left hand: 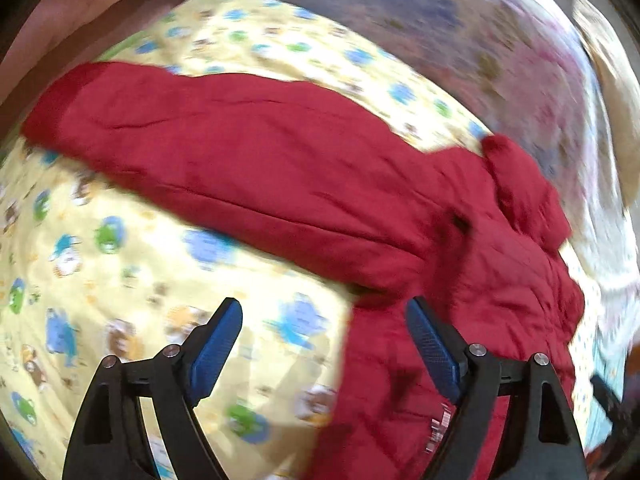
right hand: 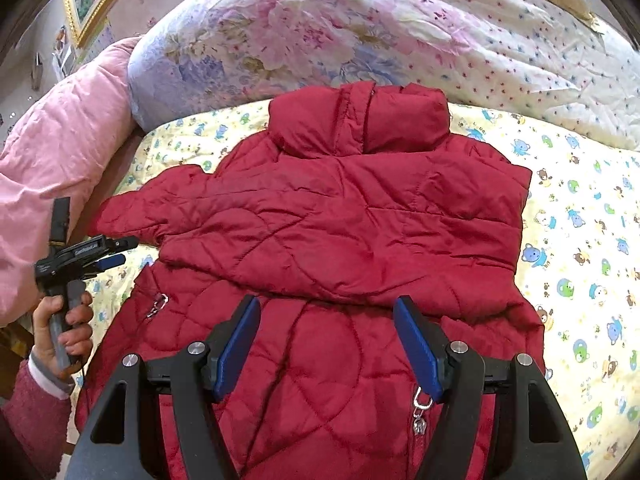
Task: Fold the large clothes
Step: 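Grasp the other red sleeve cuff with the left gripper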
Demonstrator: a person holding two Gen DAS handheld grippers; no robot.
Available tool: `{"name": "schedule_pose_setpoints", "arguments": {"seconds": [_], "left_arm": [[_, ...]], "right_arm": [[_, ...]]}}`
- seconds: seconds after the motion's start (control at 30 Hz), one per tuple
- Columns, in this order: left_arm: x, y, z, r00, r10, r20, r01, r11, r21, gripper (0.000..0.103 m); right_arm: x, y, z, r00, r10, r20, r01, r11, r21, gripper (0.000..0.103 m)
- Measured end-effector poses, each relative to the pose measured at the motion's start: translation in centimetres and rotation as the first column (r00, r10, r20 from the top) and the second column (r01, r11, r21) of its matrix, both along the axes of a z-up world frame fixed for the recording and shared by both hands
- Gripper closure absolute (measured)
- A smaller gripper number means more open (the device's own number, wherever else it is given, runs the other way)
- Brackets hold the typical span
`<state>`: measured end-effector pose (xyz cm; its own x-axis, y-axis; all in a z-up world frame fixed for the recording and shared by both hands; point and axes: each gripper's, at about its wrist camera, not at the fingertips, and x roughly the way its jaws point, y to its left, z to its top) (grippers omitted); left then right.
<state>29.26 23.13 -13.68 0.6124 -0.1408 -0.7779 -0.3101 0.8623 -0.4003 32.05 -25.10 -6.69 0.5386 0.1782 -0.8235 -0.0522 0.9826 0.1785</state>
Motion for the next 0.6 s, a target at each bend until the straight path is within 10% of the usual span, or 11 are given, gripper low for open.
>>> {"name": "schedule_pose_setpoints", "arguments": {"seconds": [0.6], "left_arm": [[-2.3,18.3,-1.0,0.930,0.364,-0.049,-0.366,0.930,-0.024,0.019]], "right_arm": [[-3.8,-0.3,1.9,1.000,-0.023,0.008,0.022,0.997,0.071,0.032]]}}
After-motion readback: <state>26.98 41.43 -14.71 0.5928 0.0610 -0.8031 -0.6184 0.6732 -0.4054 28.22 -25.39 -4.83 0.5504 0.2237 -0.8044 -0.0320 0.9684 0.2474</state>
